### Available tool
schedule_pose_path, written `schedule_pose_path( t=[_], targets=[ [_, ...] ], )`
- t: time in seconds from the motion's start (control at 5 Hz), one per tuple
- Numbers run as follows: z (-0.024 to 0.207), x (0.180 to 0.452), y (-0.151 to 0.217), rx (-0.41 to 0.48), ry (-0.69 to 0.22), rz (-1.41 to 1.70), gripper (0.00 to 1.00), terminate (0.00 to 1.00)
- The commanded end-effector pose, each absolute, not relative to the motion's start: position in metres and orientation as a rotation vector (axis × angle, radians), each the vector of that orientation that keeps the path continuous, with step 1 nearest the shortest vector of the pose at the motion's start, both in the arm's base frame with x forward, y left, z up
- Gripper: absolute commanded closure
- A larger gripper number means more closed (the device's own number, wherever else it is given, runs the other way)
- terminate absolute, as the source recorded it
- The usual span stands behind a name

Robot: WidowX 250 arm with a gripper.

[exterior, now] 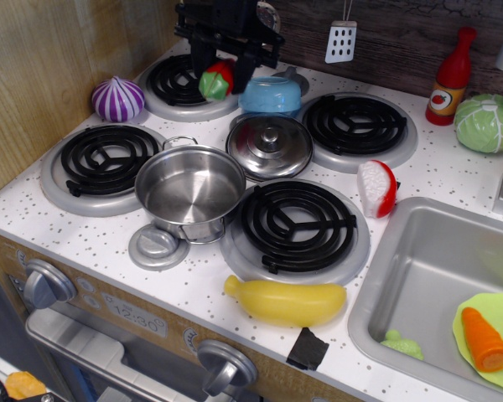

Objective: Put pepper in pan

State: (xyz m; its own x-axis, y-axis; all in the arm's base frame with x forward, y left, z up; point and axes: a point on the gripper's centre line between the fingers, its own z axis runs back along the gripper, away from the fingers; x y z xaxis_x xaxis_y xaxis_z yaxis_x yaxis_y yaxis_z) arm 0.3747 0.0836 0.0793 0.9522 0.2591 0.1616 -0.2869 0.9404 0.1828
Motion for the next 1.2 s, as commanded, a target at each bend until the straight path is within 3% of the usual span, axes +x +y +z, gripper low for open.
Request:
schedule_pose_path(
  t=[0.0,0.4,0.6,0.8,1.0],
  targets=[
    [0.093,0.346,0.063,0.184,-0.197,0.375,1.0,0.0],
    [0.079,0.303,0.047,0.194,-0.192,0.435,1.0,0.0],
    [0.068,0.292,0.055,0.153,-0.211,0.402,1.0,0.0],
    [0.068,0.292,0.055,0.153,-0.211,0.402,0.0,0.0],
    [0.068,0.292,0.055,0.153,-0.211,0.402,0.0,0.0]
  ],
)
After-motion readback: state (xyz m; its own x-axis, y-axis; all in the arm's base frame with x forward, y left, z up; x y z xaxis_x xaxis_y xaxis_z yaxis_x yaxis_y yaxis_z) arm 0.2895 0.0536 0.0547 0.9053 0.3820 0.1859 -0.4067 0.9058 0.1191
